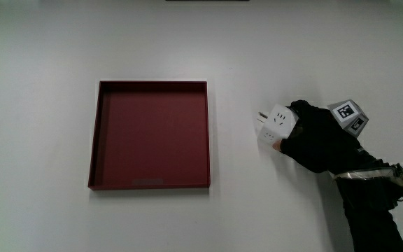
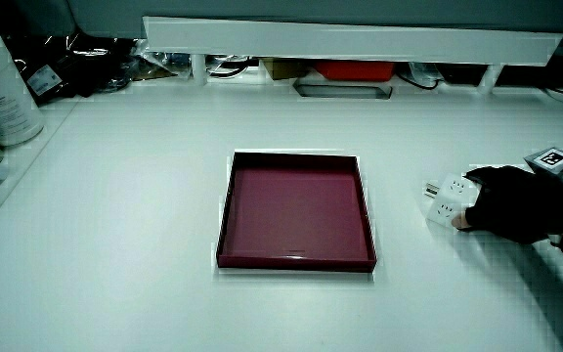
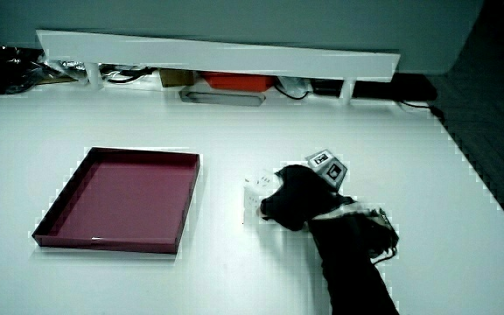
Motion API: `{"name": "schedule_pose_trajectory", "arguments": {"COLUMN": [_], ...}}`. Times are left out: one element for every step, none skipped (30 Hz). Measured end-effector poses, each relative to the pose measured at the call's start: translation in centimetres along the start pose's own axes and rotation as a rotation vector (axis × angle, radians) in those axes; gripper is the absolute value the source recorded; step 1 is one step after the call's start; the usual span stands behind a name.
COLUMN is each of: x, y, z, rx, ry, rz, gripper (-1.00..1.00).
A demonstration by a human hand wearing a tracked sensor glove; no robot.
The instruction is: Place socket
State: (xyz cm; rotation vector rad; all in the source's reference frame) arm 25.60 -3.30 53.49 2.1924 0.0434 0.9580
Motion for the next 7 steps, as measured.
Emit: {"name": "schedule_pose_trajectory", "arguments": {"x": [0.3, 0.1, 0.2, 0.5, 0.5, 0.5, 0.3], "y": [0.1, 0.0, 0.0, 0.1, -0.2, -0.6, -1.2], "z": [-0.1, -0.1, -0.1, -0.2, -0.1, 0.0, 0.1], "rx": [-0.001, -0.003, -0.017, -0.044, -0.062, -0.107, -0.102], "ry": [0.0, 0.002, -0.003, -0.012, -0.016, 0.006, -0.01], "rz": [0.007, -0.005, -0.006, -0.009, 0.001, -0.034, -0.029], "gripper": [-0.31, -0.38, -0.44, -0.5, -0.56, -0.62, -0.69]}}
